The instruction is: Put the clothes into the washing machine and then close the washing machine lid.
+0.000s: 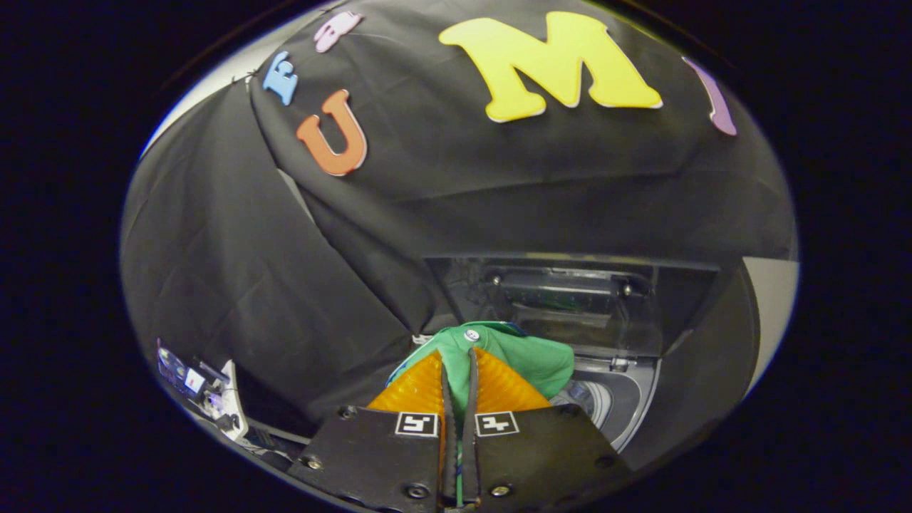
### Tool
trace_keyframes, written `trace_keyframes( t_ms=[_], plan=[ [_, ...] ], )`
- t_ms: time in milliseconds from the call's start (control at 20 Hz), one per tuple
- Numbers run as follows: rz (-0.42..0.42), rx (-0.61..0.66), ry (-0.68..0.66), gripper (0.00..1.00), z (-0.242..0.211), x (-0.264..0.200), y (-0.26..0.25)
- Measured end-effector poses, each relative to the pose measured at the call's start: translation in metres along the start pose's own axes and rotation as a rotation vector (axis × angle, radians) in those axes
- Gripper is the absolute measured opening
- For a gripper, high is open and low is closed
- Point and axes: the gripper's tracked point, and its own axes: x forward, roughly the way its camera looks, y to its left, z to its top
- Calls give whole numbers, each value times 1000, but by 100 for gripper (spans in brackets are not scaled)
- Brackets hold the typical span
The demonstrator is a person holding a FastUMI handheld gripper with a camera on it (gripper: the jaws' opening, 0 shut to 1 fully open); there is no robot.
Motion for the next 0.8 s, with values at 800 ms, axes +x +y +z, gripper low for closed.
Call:
trace_keyframes(
  t_ms=[800],
  plan=[
    [-226, 248, 154, 6, -89, 120, -80]
  ],
)
